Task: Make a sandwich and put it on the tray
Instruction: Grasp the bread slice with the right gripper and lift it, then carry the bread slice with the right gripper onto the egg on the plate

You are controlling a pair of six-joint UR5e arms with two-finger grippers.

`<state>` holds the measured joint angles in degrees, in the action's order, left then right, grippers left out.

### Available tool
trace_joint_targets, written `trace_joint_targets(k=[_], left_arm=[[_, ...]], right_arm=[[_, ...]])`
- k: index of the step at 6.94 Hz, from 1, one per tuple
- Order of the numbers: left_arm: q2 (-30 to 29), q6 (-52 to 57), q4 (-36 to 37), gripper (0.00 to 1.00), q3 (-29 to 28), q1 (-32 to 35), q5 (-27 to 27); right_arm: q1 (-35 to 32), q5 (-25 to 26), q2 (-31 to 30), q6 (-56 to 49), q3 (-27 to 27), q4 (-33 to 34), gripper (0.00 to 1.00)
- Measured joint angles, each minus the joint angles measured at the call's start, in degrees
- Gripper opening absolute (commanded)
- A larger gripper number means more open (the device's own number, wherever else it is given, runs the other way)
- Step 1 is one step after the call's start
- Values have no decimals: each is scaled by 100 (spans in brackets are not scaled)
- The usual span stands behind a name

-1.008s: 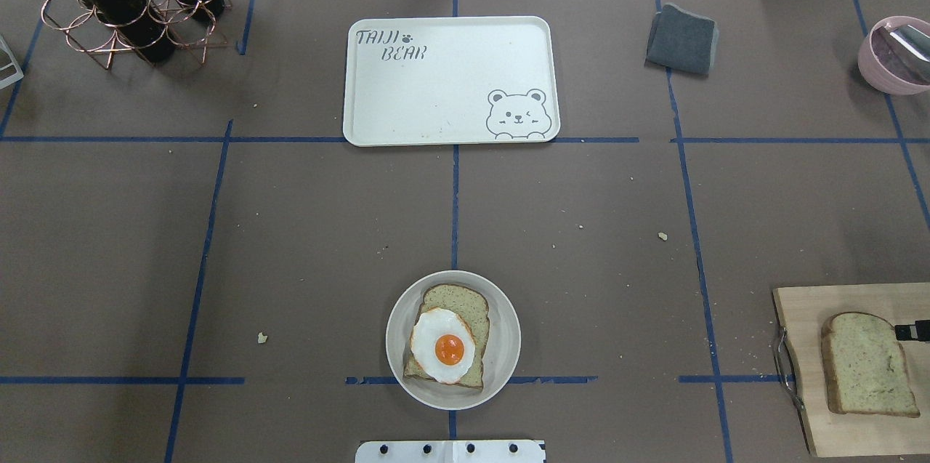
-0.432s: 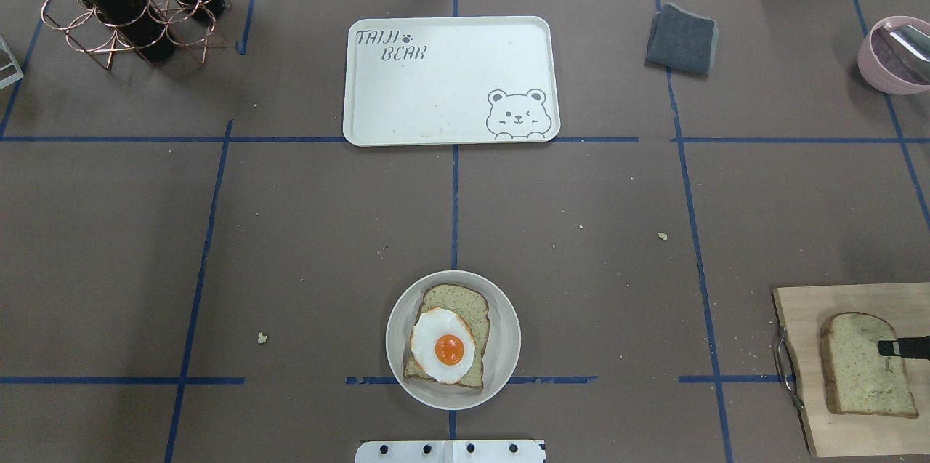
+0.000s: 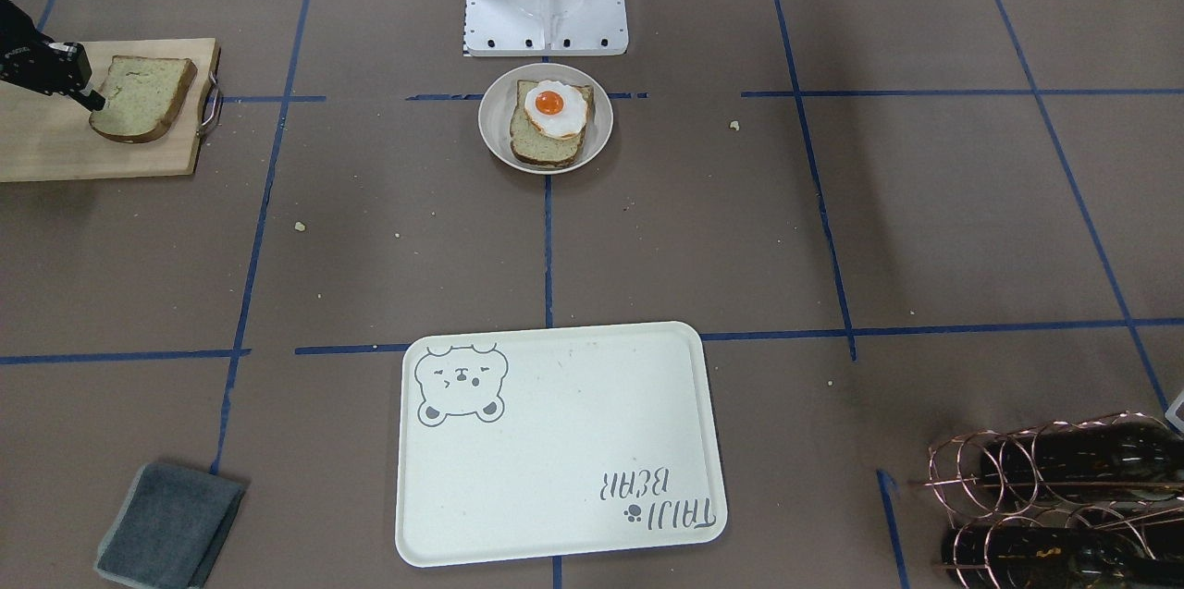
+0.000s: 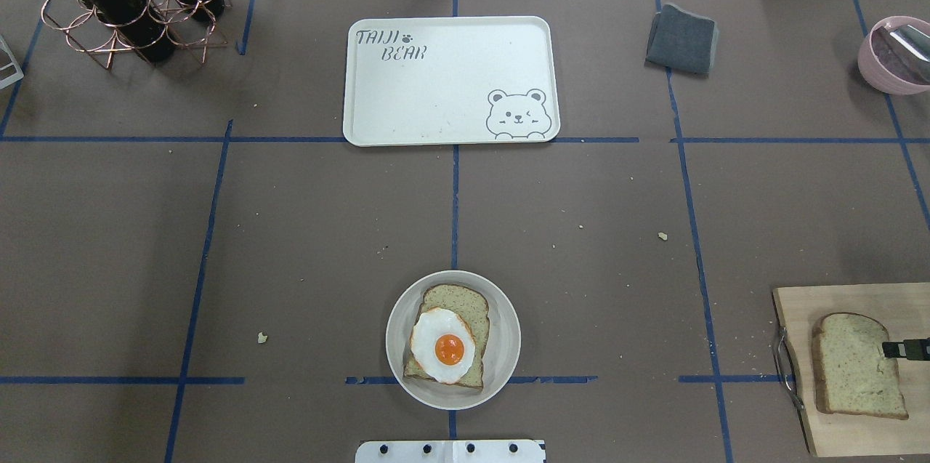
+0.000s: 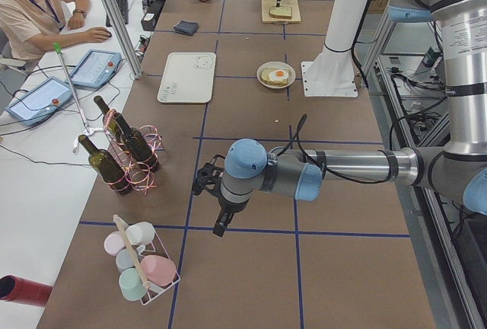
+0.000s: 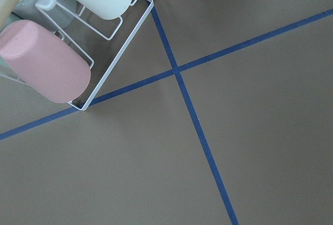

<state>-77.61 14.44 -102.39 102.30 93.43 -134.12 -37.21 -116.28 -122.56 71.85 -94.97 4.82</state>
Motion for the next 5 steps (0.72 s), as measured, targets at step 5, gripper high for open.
trace_joint_targets(k=[5], left_arm=[[42, -2, 4, 100, -24, 0, 0]], right_arm=[[-301, -838, 439, 673, -1456, 499, 0]])
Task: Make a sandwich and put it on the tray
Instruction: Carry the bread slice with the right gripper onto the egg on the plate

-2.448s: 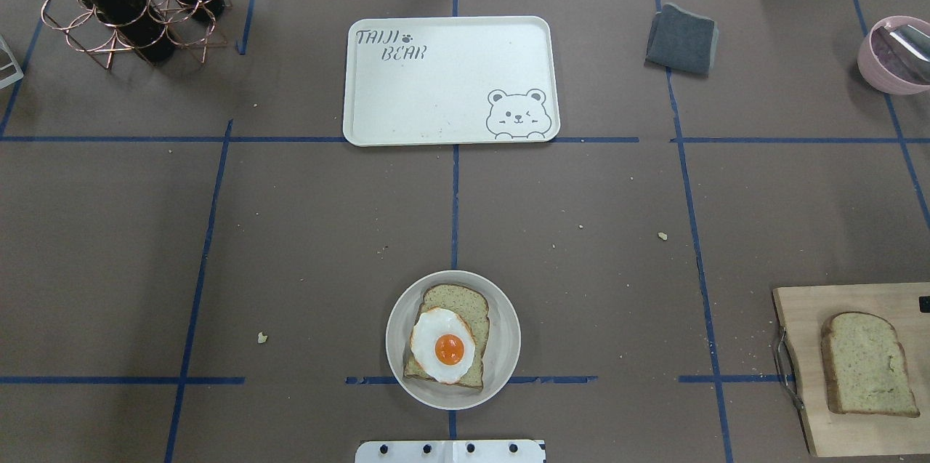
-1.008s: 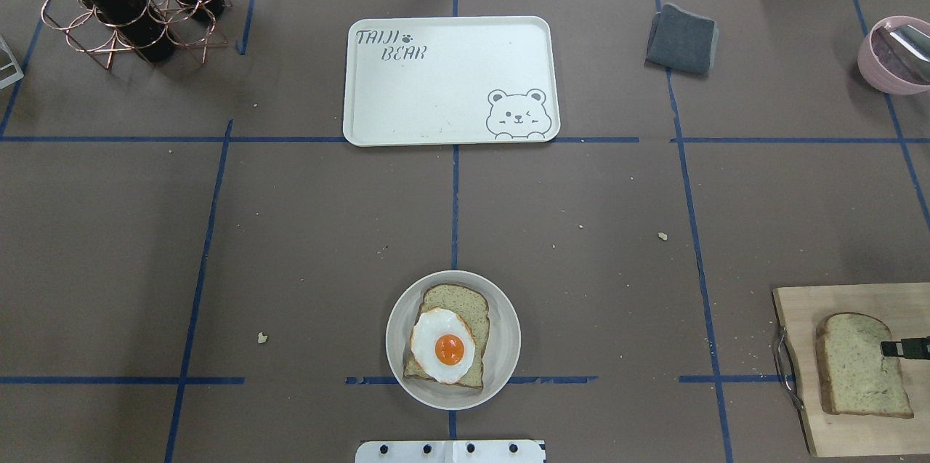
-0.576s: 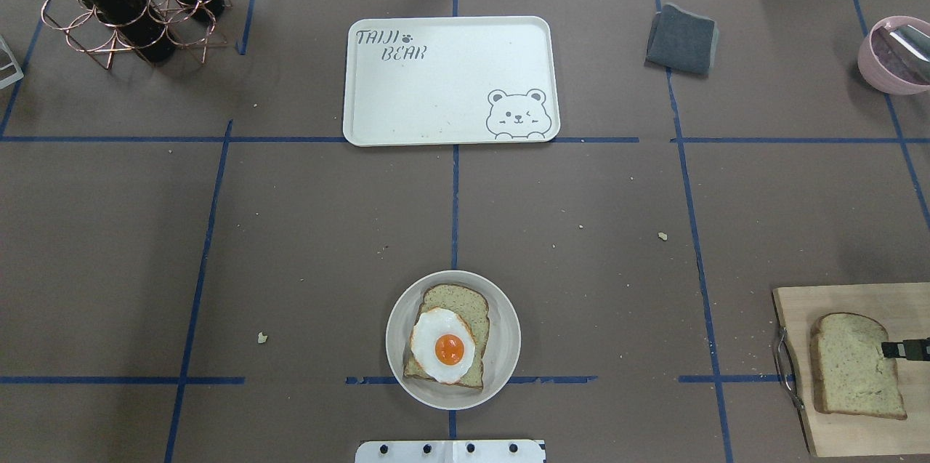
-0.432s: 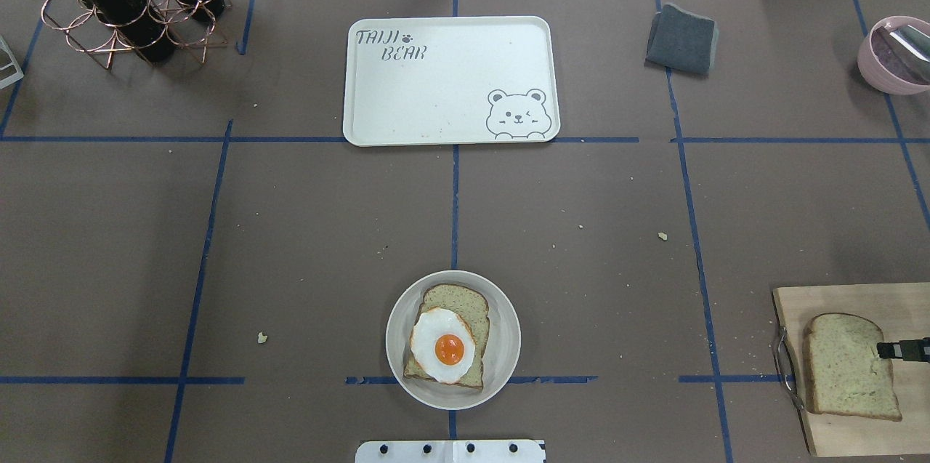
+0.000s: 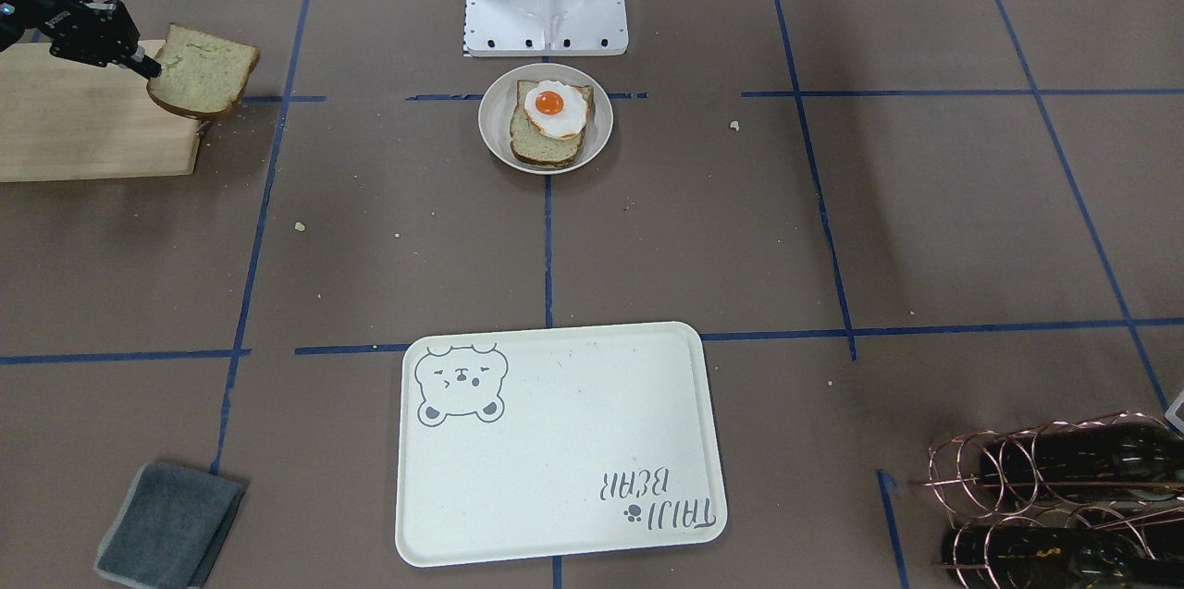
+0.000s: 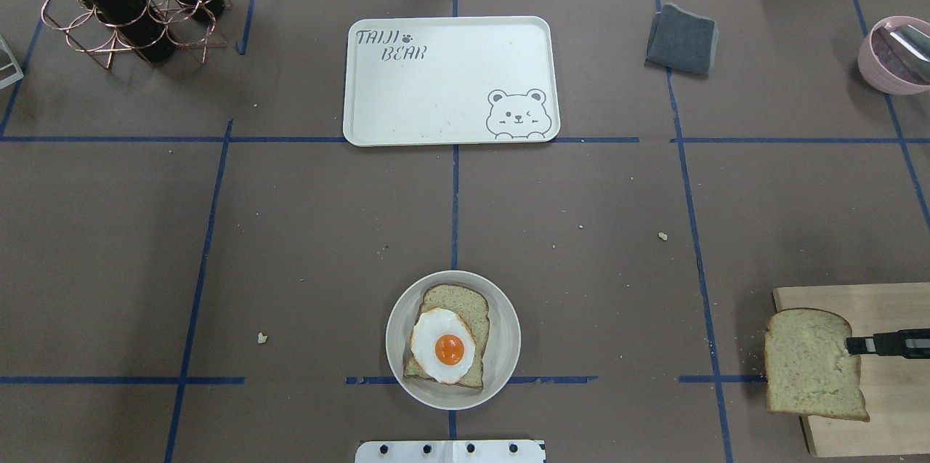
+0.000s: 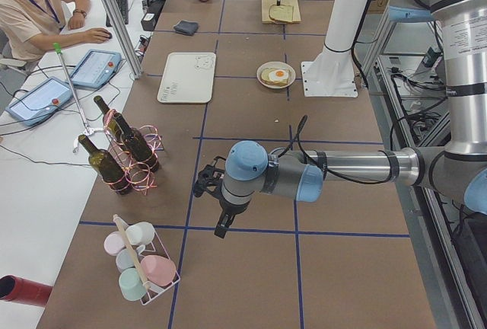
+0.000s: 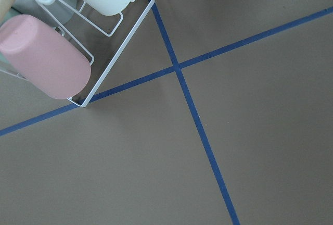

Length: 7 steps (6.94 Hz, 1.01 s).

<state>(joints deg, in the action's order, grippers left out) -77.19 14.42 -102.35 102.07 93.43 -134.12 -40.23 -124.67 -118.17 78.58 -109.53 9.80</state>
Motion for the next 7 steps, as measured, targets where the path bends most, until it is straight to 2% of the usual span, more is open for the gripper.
trace_joint_targets(k=[2, 4, 5, 7], left_arm=[[26, 0, 26, 100, -20, 0, 6], [35, 0, 29, 100, -86, 0, 5], [37, 0, 26, 100, -116, 0, 5], [37, 0, 17, 100, -181, 0, 3]], right_arm=[[11, -50, 1265, 1119, -616, 1201, 0], [238, -37, 2993, 1935, -723, 2584, 0], [498, 130, 3639, 2077, -721, 3152, 0], [1420, 1151, 4365, 2113, -516, 3643, 0]])
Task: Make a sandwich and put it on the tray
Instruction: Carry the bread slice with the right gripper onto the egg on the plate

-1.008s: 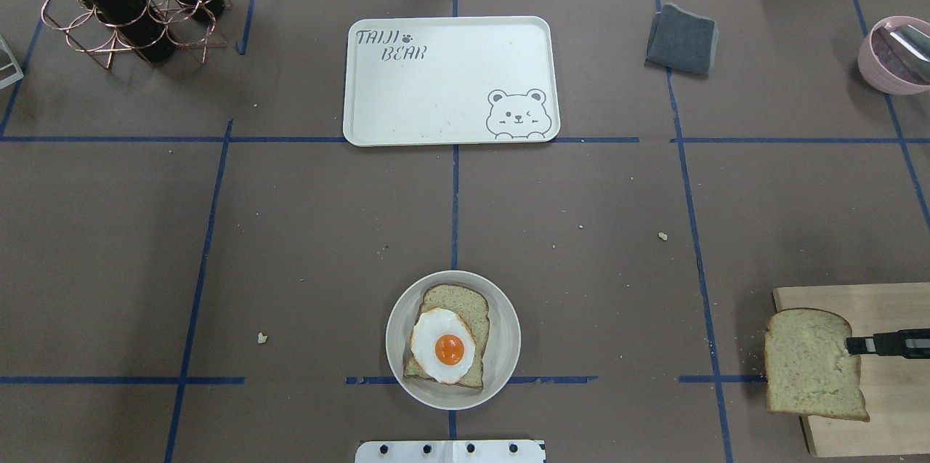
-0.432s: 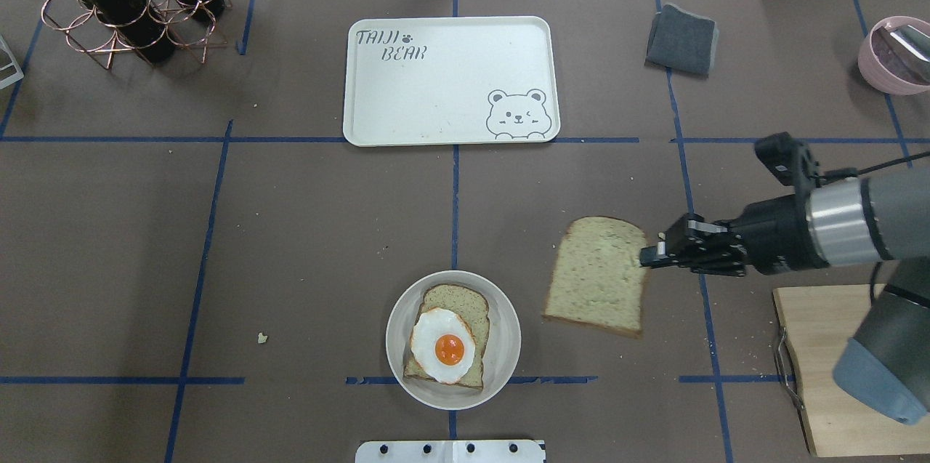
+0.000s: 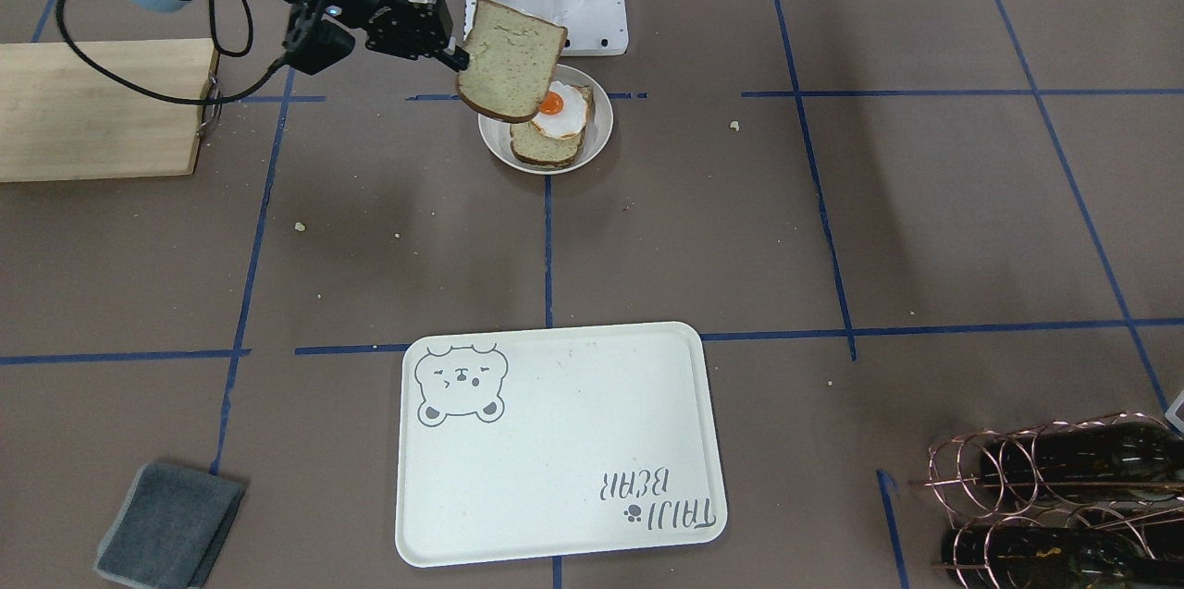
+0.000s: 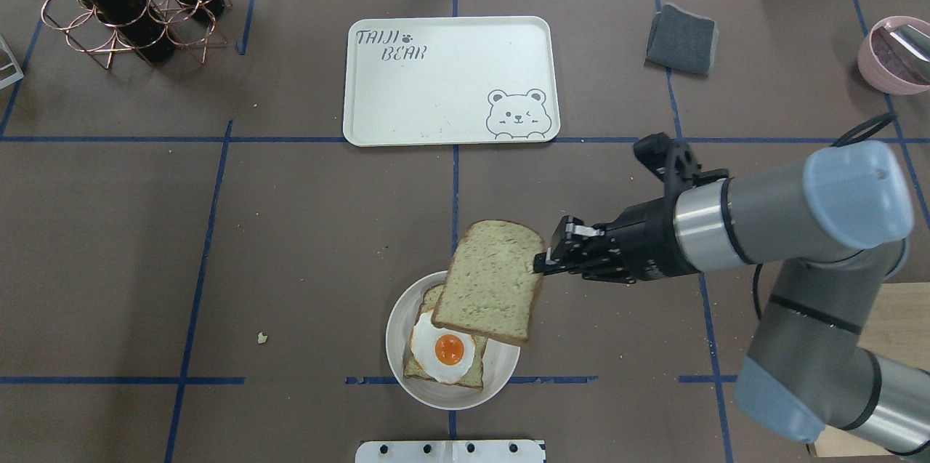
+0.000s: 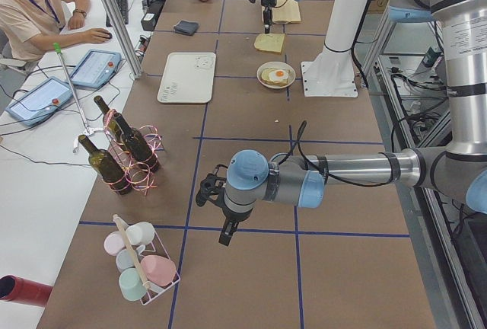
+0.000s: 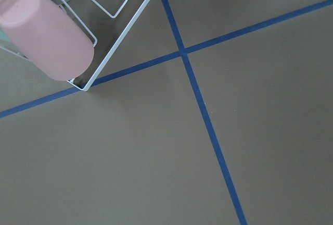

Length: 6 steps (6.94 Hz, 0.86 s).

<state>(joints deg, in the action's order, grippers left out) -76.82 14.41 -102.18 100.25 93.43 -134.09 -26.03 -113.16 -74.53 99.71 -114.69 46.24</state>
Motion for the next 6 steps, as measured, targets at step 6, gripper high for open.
trace_joint_targets(k=[6], left_arm=[[0, 0, -9, 100, -114, 0, 0]], right_arm=[[839, 1023, 331, -381, 916, 53, 0]])
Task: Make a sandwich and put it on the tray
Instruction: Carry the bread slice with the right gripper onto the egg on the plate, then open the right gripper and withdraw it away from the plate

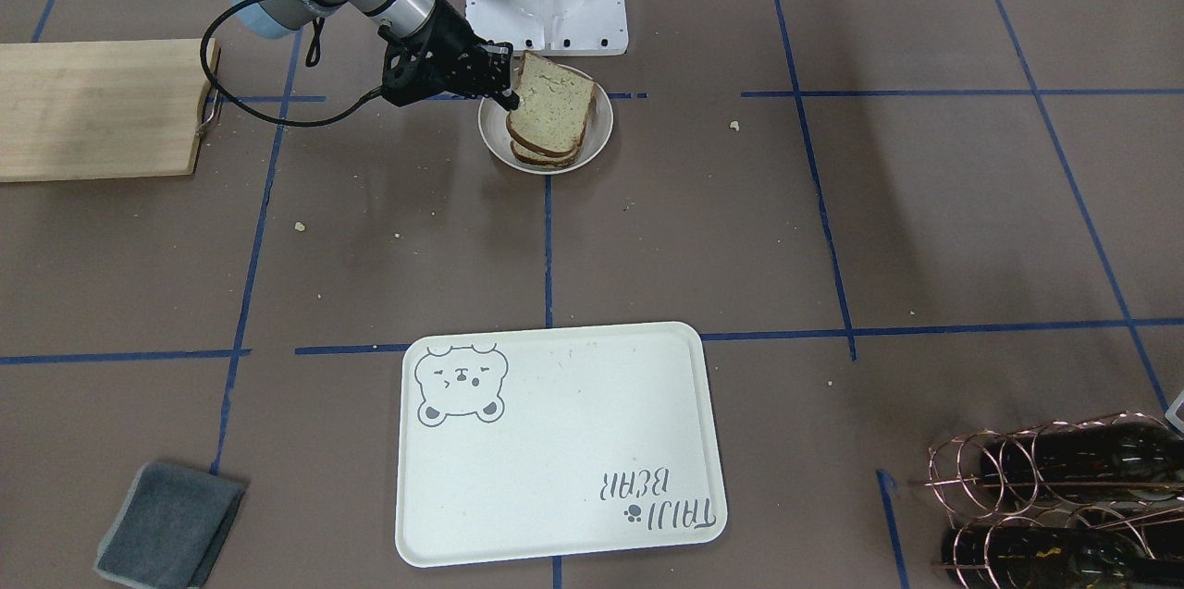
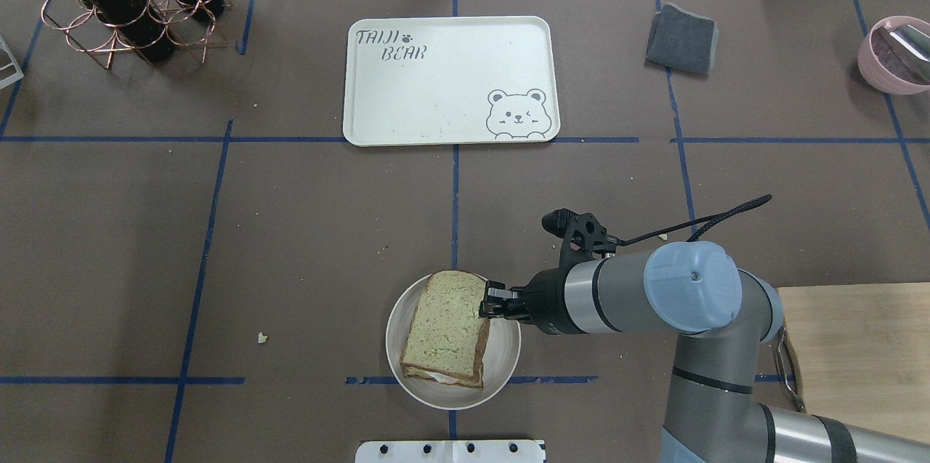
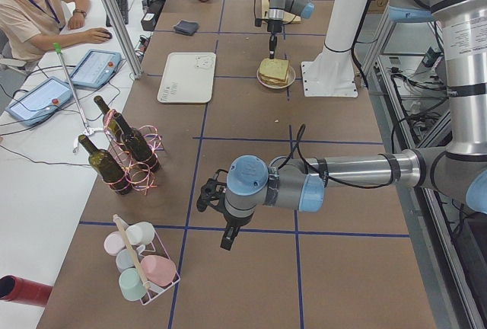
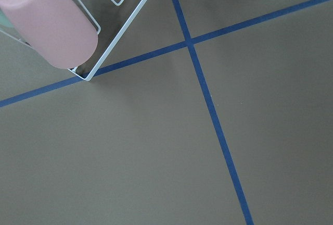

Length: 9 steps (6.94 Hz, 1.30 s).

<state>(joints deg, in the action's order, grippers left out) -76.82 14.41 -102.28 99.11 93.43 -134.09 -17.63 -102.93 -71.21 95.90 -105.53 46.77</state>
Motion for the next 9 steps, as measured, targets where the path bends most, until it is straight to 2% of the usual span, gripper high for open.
trace_joint_targets(k=[1, 2, 4, 5, 7, 8, 9], left_arm=[[0, 0, -2, 100, -1, 0, -2], [0, 0, -2, 100, -1, 0, -3], [0, -4, -5, 100, 25, 0, -3], [-13, -2, -47, 100, 83, 0, 1], [-66, 0, -708, 100, 133, -18, 44], [-131, -14, -1433, 100, 124, -35, 46], [-223, -45, -2469, 100, 58, -46, 33]], right_arm=[[103, 147, -3, -6, 10, 8, 78], [187, 307, -18, -8, 13, 27, 100], [249, 800, -42, -254, -4, 262, 100], [83, 712, -12, -522, -58, 720, 100], [-841, -256, 35, -1405, -203, 1858, 100], [-1520, -875, 22, -2032, -249, 2352, 100], [-2260, -1438, -54, -2769, -276, 2775, 100]])
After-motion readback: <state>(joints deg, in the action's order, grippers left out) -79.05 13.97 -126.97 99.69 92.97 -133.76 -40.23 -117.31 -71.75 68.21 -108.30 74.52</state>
